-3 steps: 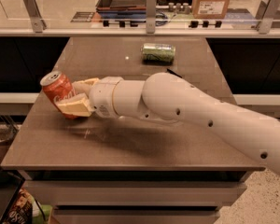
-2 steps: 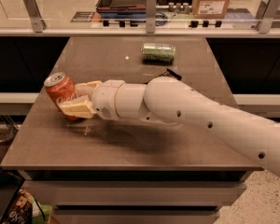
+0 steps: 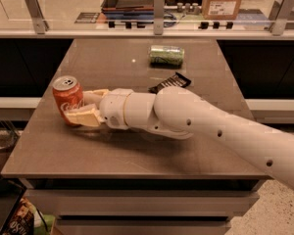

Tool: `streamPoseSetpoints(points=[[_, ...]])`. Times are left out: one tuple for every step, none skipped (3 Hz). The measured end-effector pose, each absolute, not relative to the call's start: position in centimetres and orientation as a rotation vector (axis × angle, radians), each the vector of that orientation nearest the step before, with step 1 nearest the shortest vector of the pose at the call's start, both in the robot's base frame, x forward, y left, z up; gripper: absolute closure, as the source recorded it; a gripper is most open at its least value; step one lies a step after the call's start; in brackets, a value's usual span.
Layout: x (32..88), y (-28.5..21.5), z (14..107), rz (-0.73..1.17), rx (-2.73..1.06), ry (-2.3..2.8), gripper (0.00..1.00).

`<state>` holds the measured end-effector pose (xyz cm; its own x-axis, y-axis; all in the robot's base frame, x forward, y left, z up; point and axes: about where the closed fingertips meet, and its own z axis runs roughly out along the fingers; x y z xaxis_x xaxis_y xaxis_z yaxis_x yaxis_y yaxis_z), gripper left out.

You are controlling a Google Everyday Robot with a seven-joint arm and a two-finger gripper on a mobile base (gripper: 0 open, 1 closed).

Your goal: Place coke can upright

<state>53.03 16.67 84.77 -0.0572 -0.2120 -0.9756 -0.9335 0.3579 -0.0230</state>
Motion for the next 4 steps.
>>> streamPoseSetpoints(points=[[52.94, 16.83, 84.80, 0.833, -1.077, 1.530, 0.59], [52.84, 16.99, 84.83, 0.835, -1.080, 1.529, 0.36], [52.75, 17.15, 84.86, 0.836, -1.083, 1.527, 0.13], [52.66, 17.30, 84.89, 0.838, -1.086, 1.525, 0.00]])
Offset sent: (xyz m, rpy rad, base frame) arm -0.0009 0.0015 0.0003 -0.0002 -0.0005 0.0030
